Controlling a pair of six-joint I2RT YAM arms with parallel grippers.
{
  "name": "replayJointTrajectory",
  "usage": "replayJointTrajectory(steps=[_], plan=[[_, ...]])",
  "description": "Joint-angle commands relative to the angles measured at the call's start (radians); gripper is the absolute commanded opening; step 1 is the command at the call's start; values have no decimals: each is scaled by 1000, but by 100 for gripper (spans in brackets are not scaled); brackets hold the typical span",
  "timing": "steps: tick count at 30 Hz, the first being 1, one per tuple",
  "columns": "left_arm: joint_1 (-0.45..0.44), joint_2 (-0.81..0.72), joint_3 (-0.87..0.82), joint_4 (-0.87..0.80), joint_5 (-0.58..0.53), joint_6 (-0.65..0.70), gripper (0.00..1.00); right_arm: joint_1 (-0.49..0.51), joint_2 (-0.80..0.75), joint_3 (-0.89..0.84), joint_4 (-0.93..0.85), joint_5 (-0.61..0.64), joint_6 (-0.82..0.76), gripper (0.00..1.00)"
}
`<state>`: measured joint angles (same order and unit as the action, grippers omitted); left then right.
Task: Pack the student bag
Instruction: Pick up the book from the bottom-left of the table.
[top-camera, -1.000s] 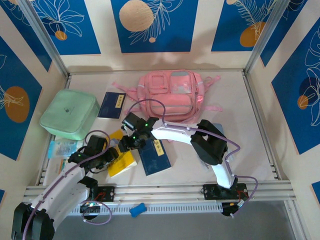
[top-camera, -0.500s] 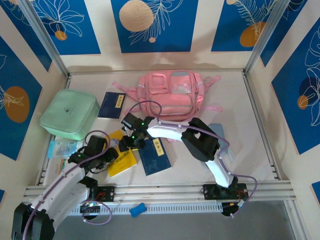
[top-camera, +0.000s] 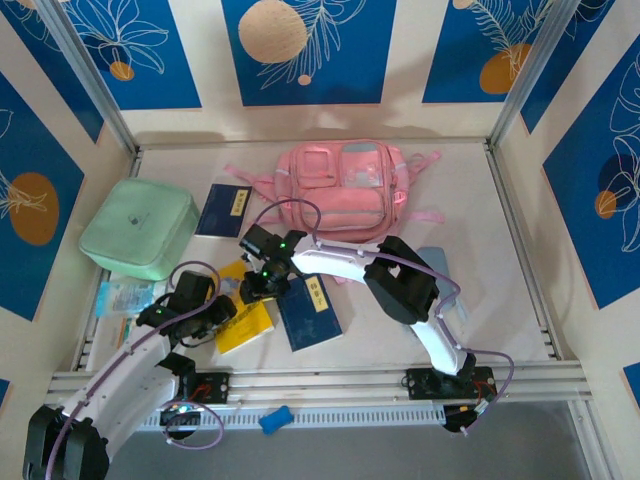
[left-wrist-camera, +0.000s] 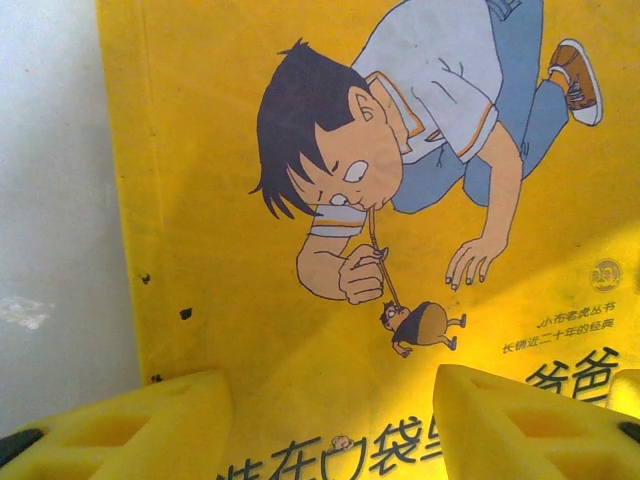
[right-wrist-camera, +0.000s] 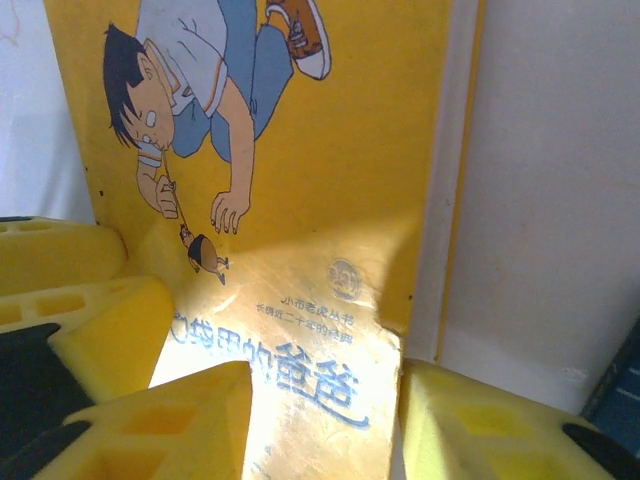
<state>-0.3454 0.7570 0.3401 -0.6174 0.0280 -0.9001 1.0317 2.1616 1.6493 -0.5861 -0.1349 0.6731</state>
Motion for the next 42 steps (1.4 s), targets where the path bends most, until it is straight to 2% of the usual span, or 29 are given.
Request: replayJointTrajectory(steps=[1,16,21,27,31,39,42], plan=[[-7,15,-29,-10,-19,10,58,6,-53,14,9,-73,7,36],[-7,22,-27,-1,-17,10,58,-12,-71,-36,62,-138,45,22],[-7,21,-26,-2,-16,12,58,-13,-74,-32,59,-147,44,15],[-7,16,0,-24,-15,20,59,-14,-103,-37,71,-136,57,1],[-7,-10,76,-86,-26,40,66,-14,-145,-36,75,-92,79,0],[19,-19,396,-339,-142,187,77,-41,-328,-93,97,-79,105,0],[36,-22,484,-352,-114,221,77,-72,-427,-154,134,-92,123,0]])
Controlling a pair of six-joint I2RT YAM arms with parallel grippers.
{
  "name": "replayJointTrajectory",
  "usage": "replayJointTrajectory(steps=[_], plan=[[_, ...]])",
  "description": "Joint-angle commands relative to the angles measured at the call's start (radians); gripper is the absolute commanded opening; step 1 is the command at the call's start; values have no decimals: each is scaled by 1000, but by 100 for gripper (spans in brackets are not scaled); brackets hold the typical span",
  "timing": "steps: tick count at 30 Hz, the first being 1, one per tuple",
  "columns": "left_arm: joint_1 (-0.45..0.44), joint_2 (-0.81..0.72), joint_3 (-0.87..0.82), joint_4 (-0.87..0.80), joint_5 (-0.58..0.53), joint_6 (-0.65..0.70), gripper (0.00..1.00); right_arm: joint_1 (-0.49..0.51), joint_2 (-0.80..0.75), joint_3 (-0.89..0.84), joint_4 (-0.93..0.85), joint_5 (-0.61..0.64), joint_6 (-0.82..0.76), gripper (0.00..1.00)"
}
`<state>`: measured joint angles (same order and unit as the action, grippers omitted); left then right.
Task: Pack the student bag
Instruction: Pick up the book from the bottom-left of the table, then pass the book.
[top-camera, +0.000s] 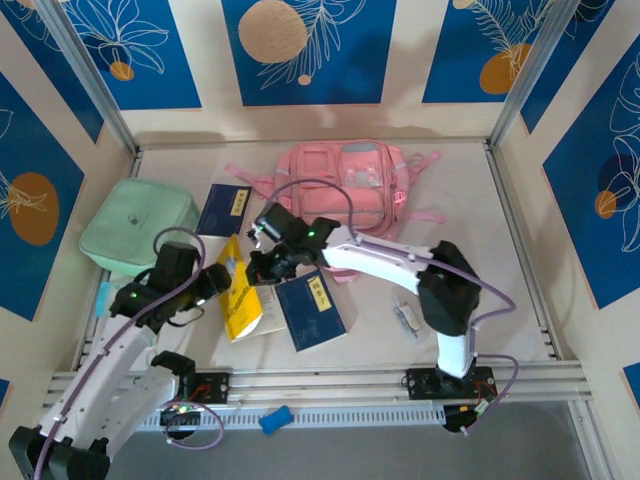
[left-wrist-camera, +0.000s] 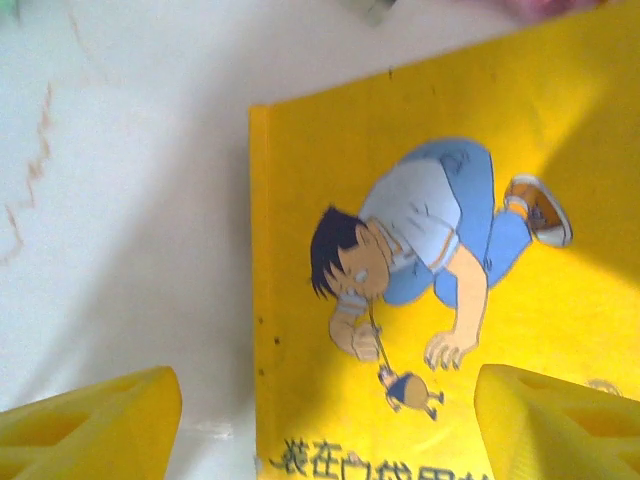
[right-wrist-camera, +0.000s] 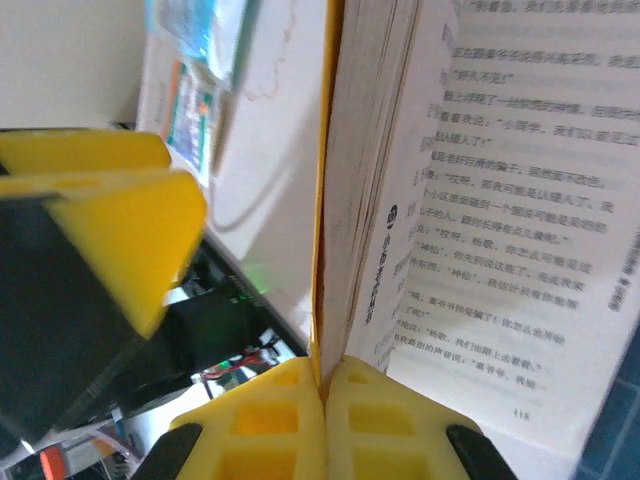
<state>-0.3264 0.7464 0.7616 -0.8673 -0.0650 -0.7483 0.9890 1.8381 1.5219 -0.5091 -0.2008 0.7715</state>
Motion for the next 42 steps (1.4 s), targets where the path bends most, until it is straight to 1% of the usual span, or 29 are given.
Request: replayJointTrajectory(steps=[1,6,8,9,12,14,16,20,23,26,30,34,37,39,42], plan=[[21,-12,86,-96,0,73,78,-42,-136,-37,58,-31,23,0],[31,12,194,-42,101,82,81,-124,-285,-77,32,-48,19,0],[33,36,220,9,200,70,86,-175,-342,-102,27,-76,16,0],[32,52,231,38,255,61,87,-197,-370,-117,33,-88,17,0],[31,88,222,180,408,-6,87,-281,-440,-155,48,-166,6,0],[31,111,178,337,505,-63,88,-341,-466,-161,24,-217,-12,0],[11,155,166,426,549,-88,90,-391,-498,-185,29,-250,-16,0],[-69,243,155,561,555,-96,93,-491,-551,-244,91,-388,9,0],[-91,290,110,696,549,-139,95,-541,-585,-272,117,-434,20,0],[-120,342,91,806,550,-174,97,-568,-605,-291,157,-485,45,0],[-177,387,73,956,539,-222,97,-590,-619,-320,234,-535,87,0],[-200,415,45,1107,543,-300,97,-601,-614,-358,321,-564,122,0],[-213,399,33,1171,531,-327,92,-608,-608,-402,336,-559,114,0],[-218,377,36,1165,512,-324,90,-621,-605,-435,354,-565,117,0],[-219,353,42,1139,499,-311,81,-641,-596,-476,361,-573,102,0]])
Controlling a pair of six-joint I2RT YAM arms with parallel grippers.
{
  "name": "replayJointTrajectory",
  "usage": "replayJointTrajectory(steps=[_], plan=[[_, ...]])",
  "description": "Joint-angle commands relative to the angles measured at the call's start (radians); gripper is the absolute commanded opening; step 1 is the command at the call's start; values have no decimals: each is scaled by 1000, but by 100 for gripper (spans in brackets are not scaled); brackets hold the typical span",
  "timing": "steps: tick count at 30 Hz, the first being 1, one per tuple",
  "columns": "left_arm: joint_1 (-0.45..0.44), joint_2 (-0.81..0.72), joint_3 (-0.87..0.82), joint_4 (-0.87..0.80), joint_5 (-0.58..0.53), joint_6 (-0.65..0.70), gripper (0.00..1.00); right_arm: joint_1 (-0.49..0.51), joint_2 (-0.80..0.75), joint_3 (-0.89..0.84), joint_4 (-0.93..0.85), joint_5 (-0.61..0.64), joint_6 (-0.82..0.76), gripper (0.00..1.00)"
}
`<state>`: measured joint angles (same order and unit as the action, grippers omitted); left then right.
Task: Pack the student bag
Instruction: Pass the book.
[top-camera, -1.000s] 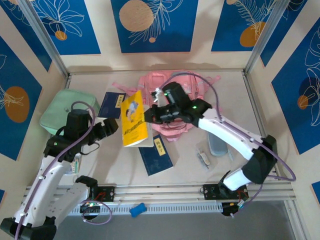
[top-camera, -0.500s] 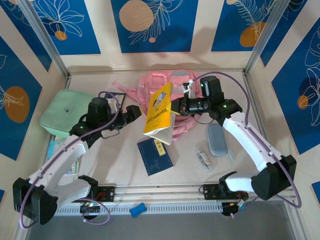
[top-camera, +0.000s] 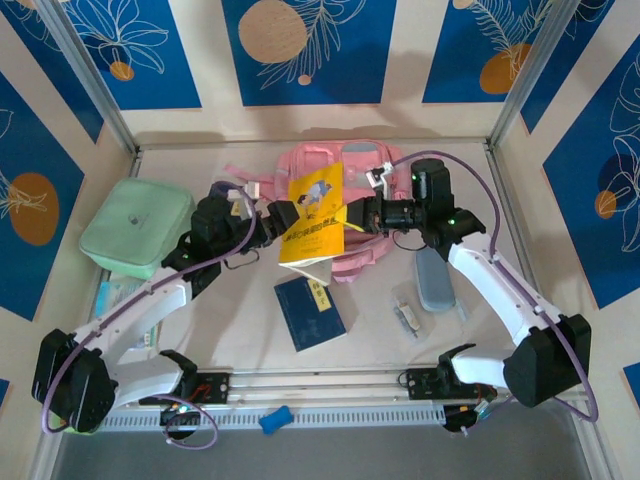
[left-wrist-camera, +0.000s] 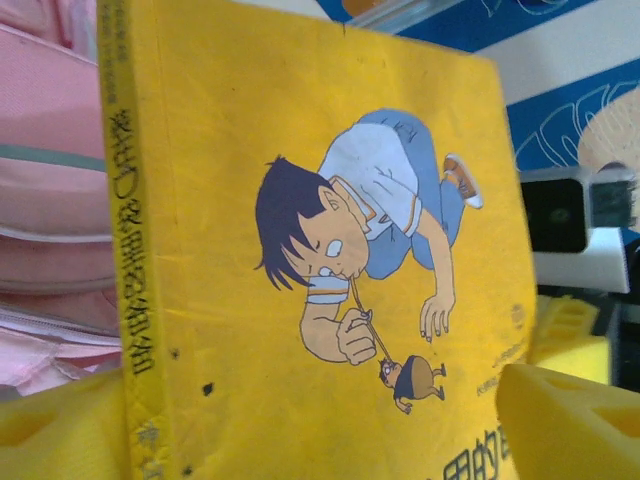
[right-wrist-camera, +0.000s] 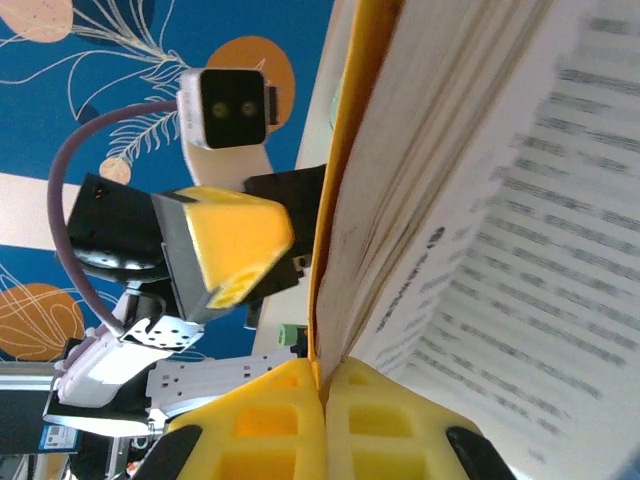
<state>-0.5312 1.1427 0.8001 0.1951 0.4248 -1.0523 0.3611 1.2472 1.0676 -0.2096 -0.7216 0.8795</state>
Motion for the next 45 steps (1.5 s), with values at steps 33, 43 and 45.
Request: replayJointTrajectory(steps=[33,43,45], plan=[[-84,1,72,-123,-160,46,0,-20,90,-90,-54,-57,-196,12],[-113,37,139,-18,-124,4,0,-126,37,-209,68,-124,-75,95],[-124,54,163,6,-117,-5,0,-129,48,-213,73,-120,-65,99]])
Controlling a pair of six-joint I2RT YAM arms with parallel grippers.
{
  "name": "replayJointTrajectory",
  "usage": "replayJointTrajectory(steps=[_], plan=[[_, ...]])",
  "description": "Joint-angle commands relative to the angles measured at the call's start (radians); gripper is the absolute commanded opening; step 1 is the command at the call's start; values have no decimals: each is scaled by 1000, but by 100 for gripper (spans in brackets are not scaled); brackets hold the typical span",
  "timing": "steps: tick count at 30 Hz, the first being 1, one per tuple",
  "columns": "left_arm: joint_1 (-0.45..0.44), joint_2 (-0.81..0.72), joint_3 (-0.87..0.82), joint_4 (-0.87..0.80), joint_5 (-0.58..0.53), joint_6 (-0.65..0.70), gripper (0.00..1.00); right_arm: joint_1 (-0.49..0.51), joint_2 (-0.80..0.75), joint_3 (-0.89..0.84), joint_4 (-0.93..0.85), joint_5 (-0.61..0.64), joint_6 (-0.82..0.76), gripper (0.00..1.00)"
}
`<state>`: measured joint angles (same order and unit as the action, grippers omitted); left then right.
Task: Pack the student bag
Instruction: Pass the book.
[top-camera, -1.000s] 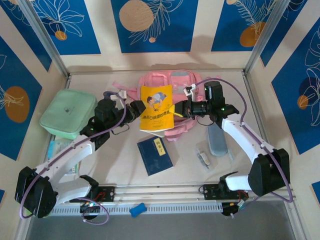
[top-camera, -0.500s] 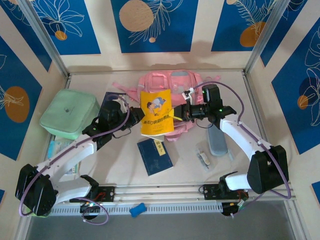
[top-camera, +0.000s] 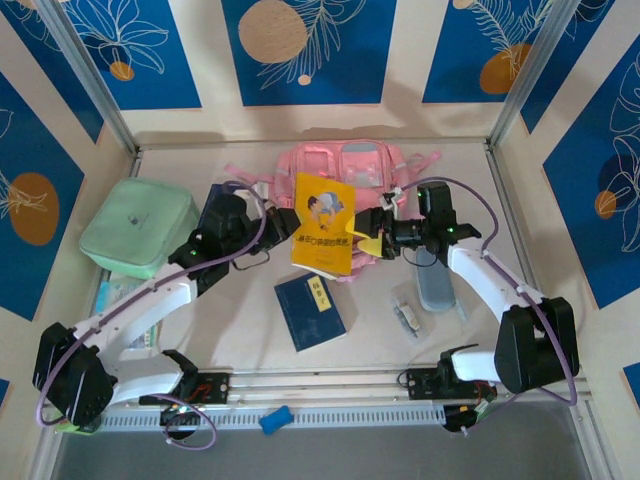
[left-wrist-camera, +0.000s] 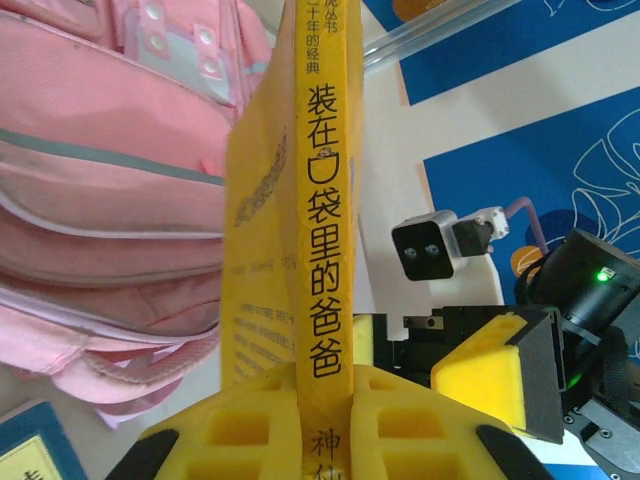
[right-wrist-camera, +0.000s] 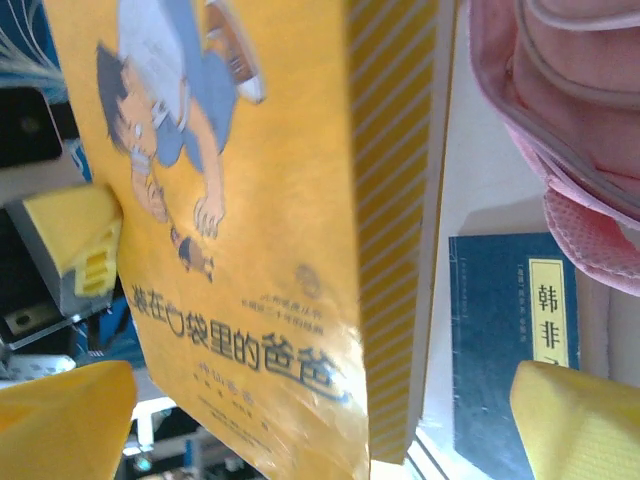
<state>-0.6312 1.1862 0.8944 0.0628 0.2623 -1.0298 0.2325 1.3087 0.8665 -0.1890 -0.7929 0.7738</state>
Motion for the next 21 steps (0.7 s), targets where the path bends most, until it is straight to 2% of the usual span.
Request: replayJointTrajectory(steps=[1,10,13,16,21], plan=[[-32,18,81,149,44,-30,0,-5,-8,-22,81,-60,58,99],[-78,88,159,270,38,-79,0,-13,12,-107,445,-161,282,99],[-82,99,156,308,30,-89,0,-14,2,-109,491,-177,327,99],[-82,96,168,221,4,-45,0,-23,-26,-130,605,-204,411,99],[-79,73,164,51,-78,53,0,-29,-99,-98,514,-206,382,100]])
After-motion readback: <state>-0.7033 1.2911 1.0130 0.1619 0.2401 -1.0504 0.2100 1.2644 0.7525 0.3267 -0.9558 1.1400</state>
